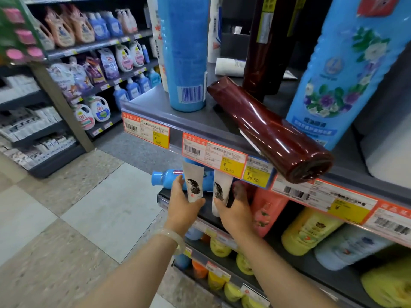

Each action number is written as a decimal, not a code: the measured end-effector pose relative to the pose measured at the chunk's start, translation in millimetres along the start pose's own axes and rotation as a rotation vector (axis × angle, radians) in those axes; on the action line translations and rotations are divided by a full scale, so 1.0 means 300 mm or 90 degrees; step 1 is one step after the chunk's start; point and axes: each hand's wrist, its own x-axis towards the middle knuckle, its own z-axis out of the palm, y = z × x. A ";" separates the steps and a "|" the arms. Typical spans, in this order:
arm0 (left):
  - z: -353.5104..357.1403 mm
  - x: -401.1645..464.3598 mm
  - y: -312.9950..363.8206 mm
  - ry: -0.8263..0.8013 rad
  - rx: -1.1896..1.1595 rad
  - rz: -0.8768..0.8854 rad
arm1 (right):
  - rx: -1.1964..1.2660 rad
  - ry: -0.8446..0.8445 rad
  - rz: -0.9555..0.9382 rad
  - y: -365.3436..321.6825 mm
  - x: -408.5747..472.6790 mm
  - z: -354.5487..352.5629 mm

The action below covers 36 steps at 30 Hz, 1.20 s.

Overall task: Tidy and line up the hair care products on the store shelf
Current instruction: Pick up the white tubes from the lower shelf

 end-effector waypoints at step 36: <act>-0.534 -0.117 0.075 -0.357 -0.076 -0.030 | 0.065 -0.148 -0.063 -0.350 -0.376 0.097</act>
